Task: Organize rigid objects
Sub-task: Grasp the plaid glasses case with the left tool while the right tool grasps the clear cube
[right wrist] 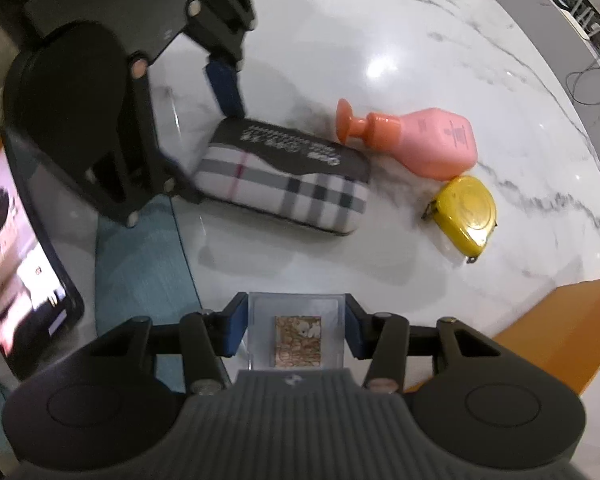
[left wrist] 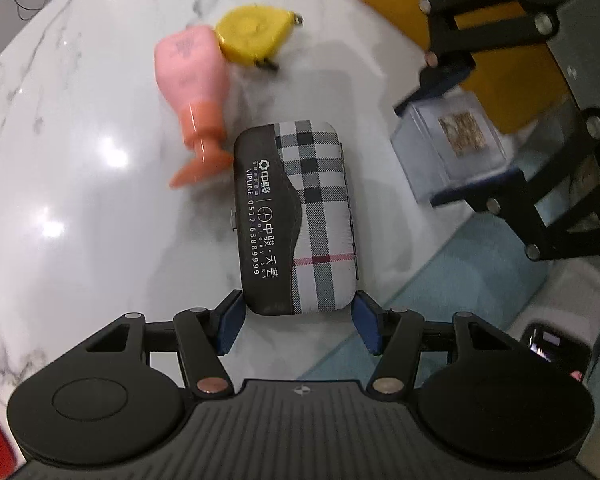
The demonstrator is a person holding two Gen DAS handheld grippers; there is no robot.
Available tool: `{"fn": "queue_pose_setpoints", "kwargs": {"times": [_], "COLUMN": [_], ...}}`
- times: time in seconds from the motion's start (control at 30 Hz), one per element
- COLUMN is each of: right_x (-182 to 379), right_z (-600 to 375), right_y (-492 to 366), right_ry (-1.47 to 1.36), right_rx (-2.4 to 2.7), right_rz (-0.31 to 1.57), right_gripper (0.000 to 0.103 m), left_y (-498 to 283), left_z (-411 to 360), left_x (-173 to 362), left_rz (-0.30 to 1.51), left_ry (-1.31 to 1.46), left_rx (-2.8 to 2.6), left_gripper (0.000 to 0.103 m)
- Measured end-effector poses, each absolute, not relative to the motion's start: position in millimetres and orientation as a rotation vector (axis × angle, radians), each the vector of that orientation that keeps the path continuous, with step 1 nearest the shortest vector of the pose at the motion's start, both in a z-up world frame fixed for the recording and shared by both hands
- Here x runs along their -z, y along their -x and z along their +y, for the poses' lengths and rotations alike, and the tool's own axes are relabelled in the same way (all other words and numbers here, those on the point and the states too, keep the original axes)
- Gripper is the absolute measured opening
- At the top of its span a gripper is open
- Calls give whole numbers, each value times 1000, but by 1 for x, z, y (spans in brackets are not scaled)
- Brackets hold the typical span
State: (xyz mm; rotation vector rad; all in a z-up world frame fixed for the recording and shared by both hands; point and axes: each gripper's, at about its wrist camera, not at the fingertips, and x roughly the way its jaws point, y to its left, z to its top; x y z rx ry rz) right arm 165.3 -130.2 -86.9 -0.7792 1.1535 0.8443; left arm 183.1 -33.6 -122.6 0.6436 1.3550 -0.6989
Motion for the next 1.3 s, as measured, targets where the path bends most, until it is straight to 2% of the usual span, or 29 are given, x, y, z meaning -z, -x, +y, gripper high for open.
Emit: {"fn": "queue_pose_setpoints", "kwargs": {"times": [0.1,0.2,0.23,0.3,0.63,0.9,1.1,1.3], "right_x": [87,86,85,84,82,87,87,90], "right_z": [-125,-127,-128,-132,-142,-140,-145,-144], "right_y": [-162,-159,-158,-157,-152,-161,-167,-166], "right_ry": [753,731,721,705,689,671,629,624], "right_rx": [-812,-786,-781,-776,-796,-802,-791,-793], "right_rz": [1155,1152,1149,1150,1155,1176,1180,1184], "right_gripper": [49,54,60,64,64,64,64,63], "left_y": [-181,-177,-176,-169,-181,-194,-190,-190], "left_z": [-35,-37,-36,-32,-44,-39,-34,-35], "left_x": [122,120,118,114,126,127,128,129], "left_rz": [1354,1300,1266,1207,1106,1215,1184,1164], "left_ry": [-661,-642,-624,-602,-546,-505,-481,-473], "left_rx": [692,703,717,729,670,649,670,669], "left_gripper": [68,78,84,88,84,85,78,78]}}
